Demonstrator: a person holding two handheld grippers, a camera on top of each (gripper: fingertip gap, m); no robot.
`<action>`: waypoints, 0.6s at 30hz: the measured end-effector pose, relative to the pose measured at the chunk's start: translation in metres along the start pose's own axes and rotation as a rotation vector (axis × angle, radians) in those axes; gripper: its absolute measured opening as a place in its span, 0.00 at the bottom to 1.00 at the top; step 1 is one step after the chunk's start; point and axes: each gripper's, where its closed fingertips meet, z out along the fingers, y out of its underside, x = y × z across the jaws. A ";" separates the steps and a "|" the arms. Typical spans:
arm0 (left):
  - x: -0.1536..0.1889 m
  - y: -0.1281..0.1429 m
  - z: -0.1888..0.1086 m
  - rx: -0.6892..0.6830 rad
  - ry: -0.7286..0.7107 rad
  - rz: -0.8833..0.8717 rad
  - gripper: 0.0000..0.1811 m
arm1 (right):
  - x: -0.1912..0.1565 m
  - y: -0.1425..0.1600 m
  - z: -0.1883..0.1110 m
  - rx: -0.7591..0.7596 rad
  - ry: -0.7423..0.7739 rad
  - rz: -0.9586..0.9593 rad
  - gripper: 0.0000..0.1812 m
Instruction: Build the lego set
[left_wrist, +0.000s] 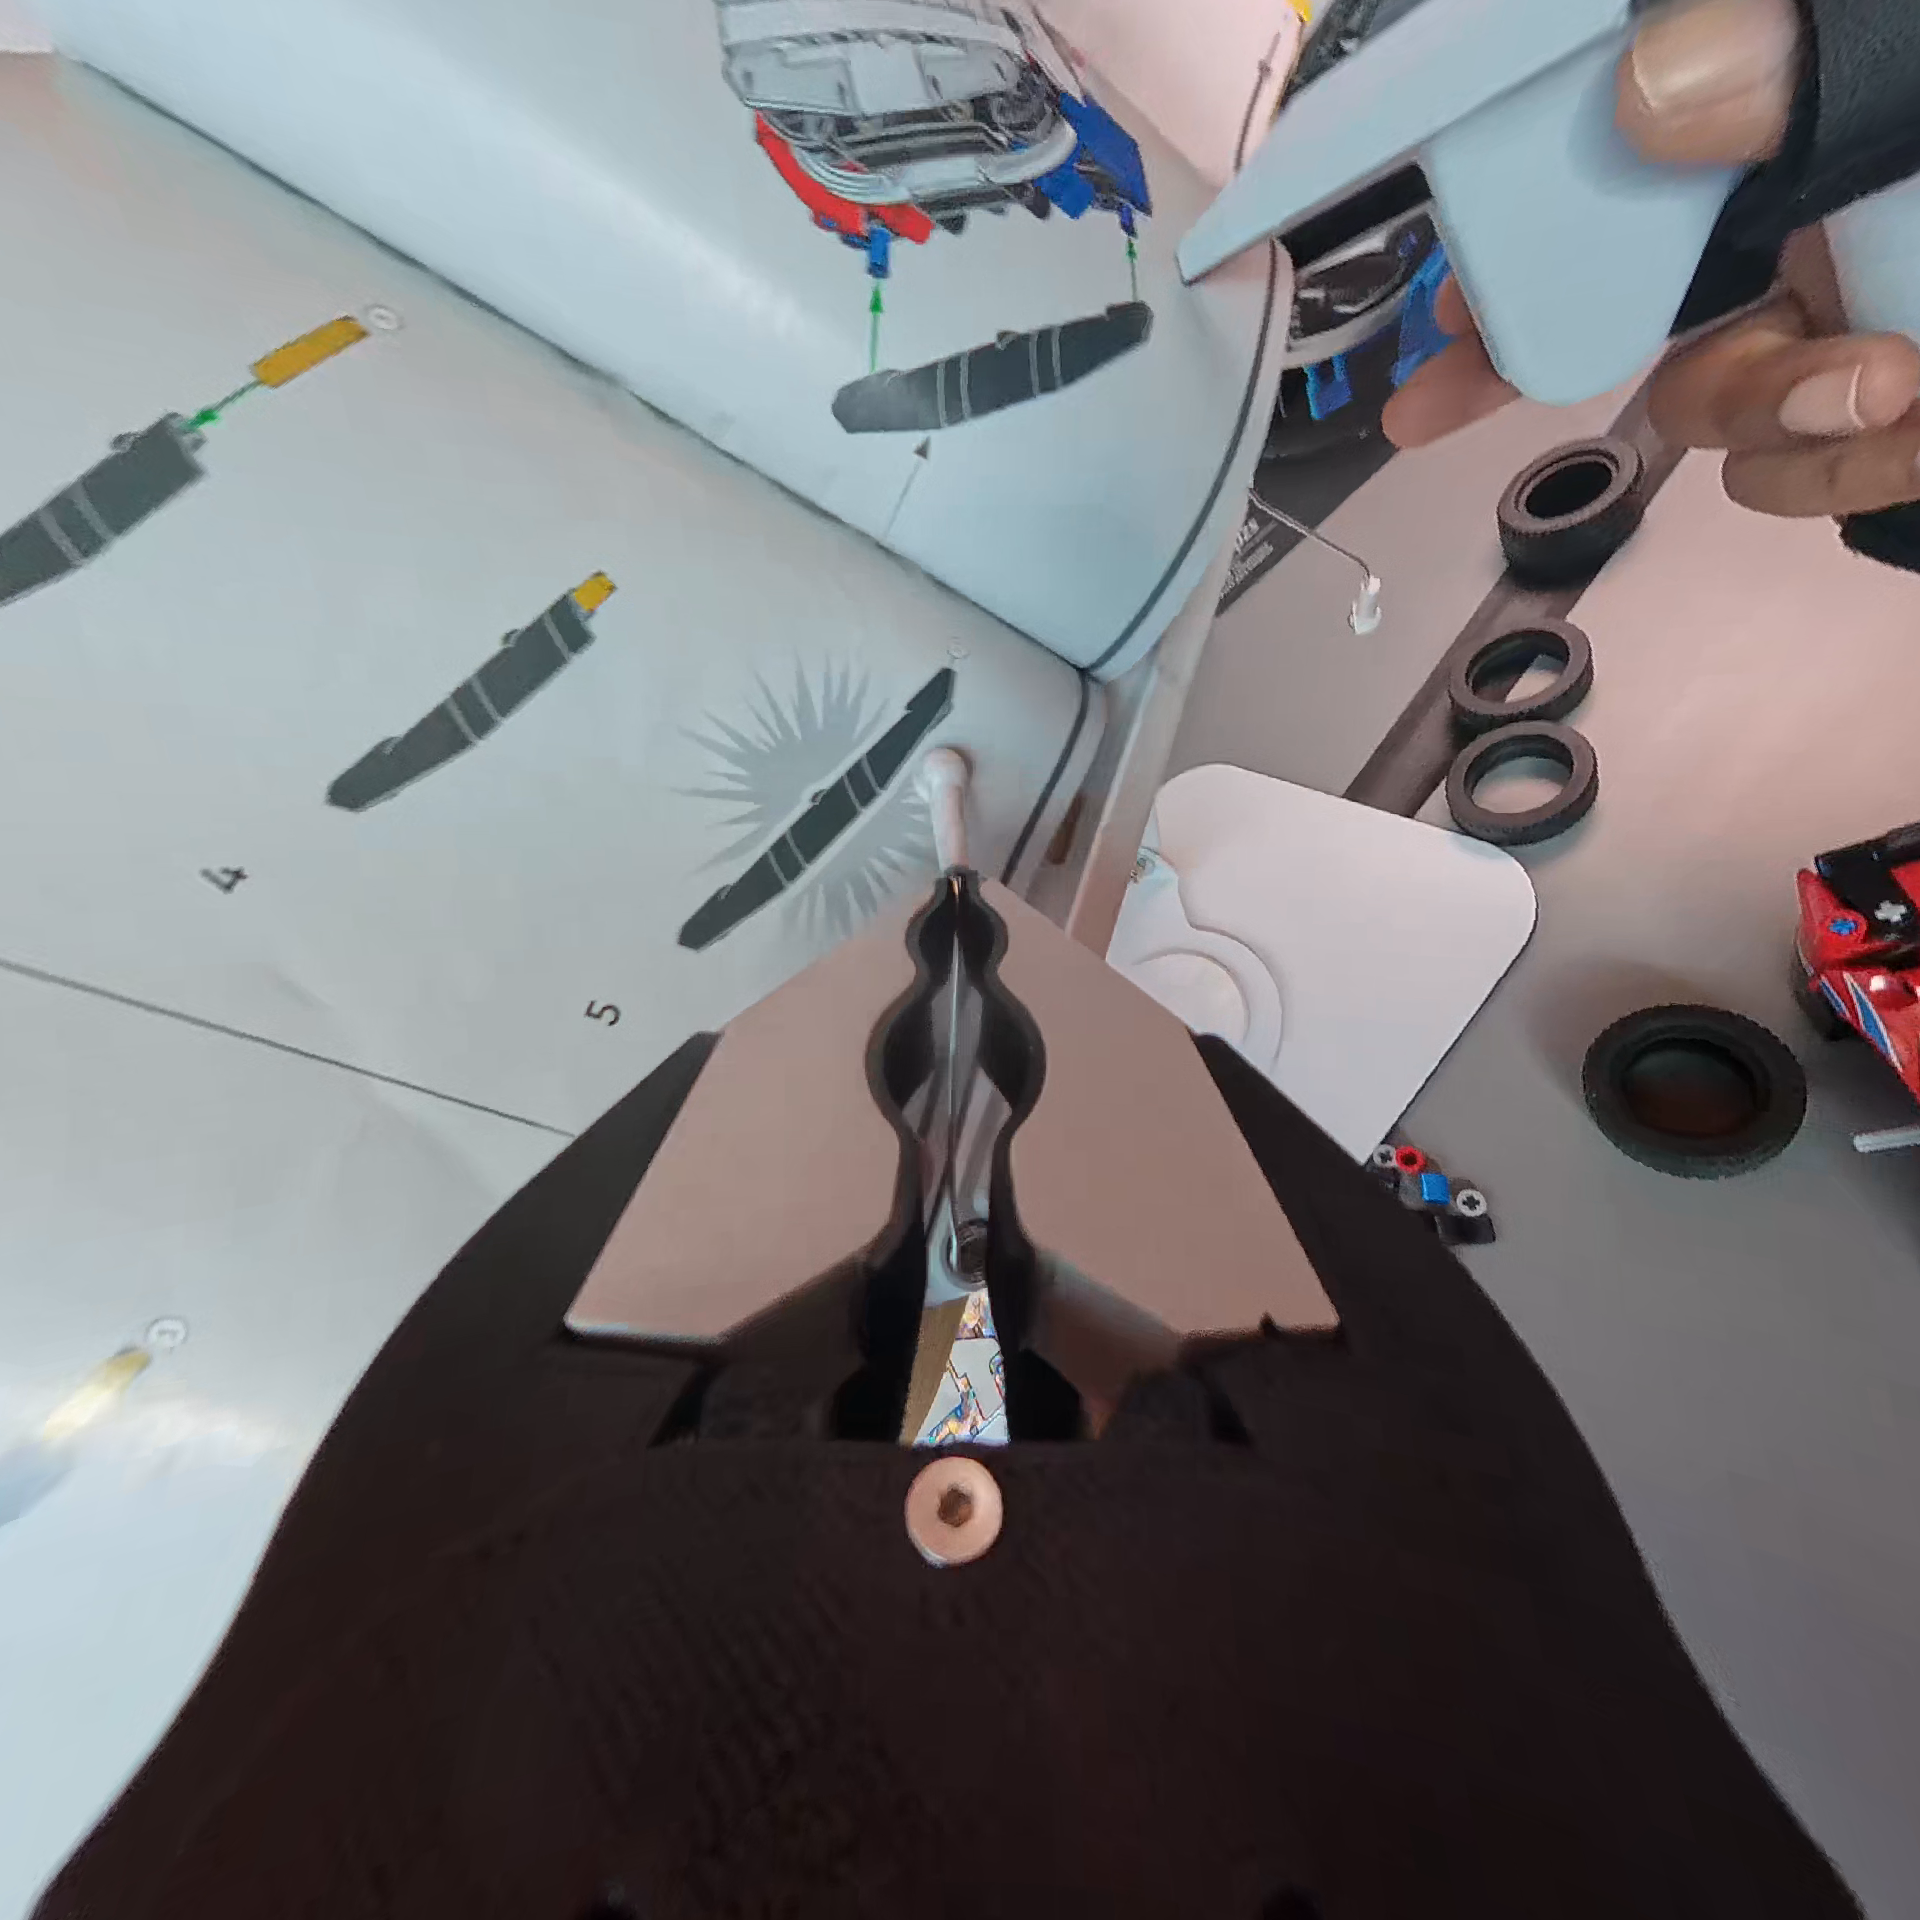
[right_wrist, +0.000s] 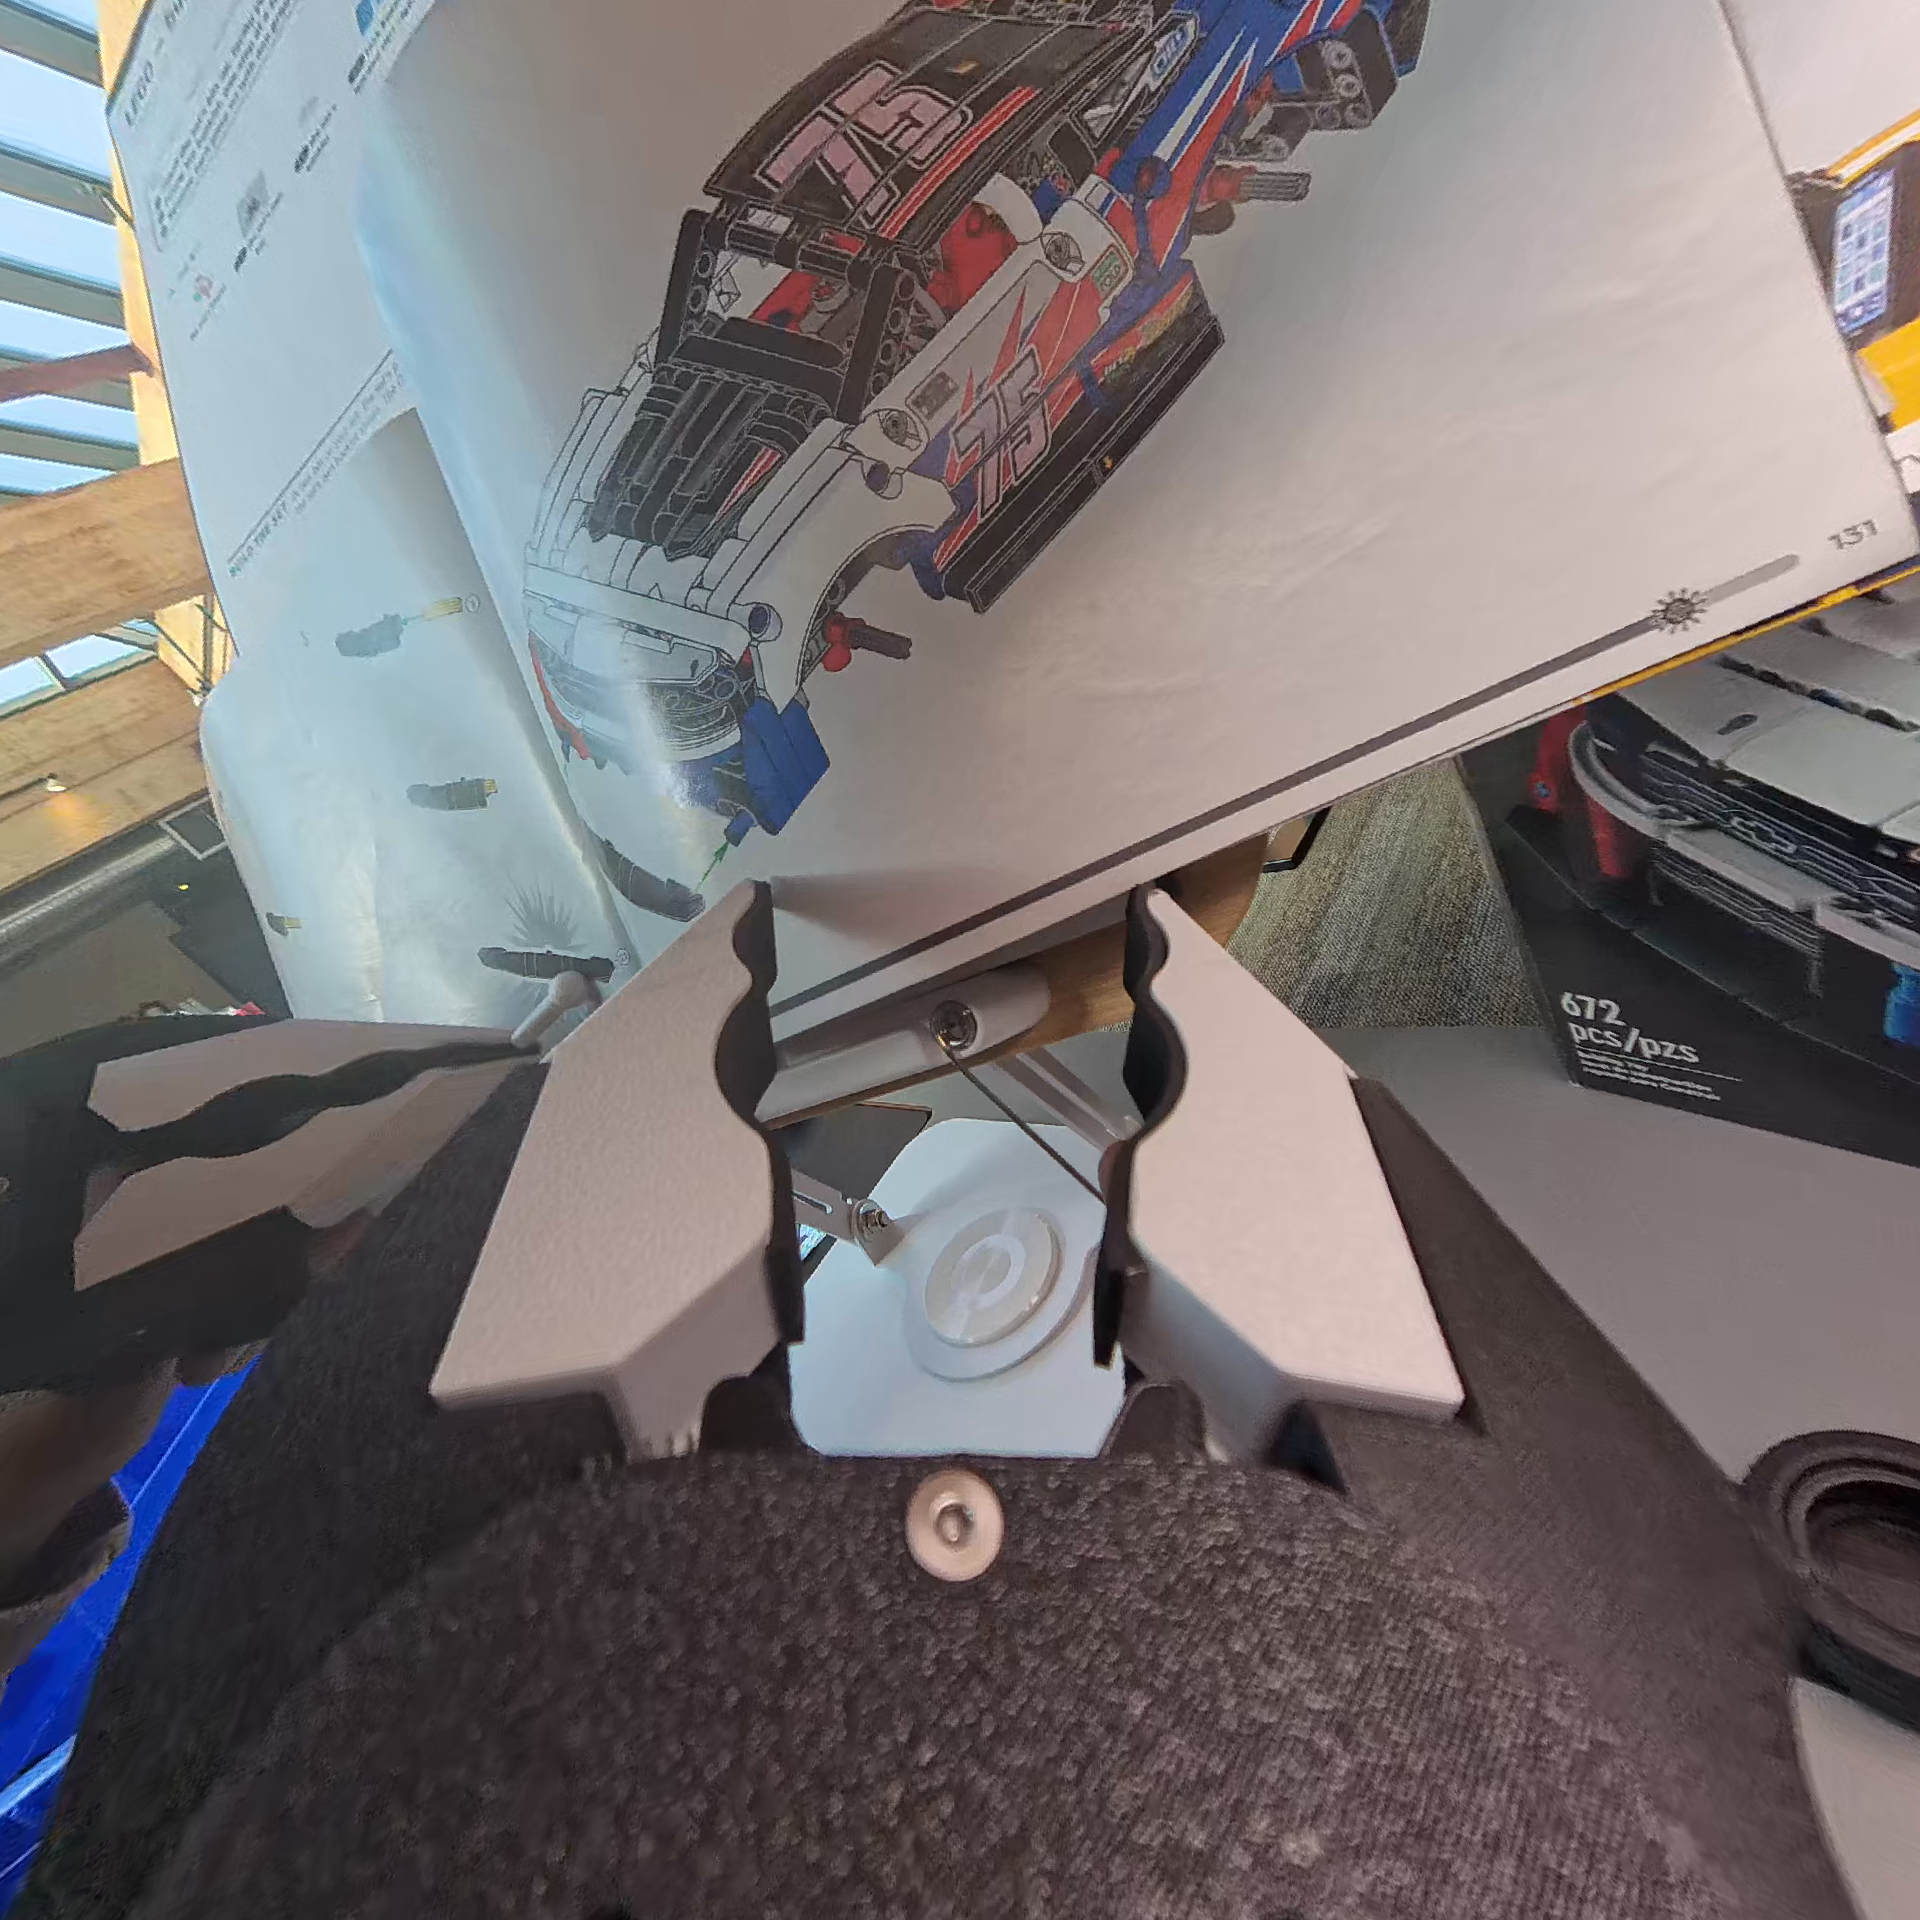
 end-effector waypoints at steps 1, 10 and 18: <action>-0.006 -0.001 -0.002 0.014 -0.016 -0.024 0.00 | 0.001 0.000 0.000 0.000 0.001 -0.002 0.36; -0.014 0.001 -0.002 -0.011 -0.063 -0.075 0.00 | 0.009 -0.007 -0.018 0.038 -0.004 0.012 0.20; -0.011 -0.042 -0.020 0.108 -0.091 -0.174 0.07 | 0.011 -0.018 -0.032 0.097 -0.026 -0.013 0.06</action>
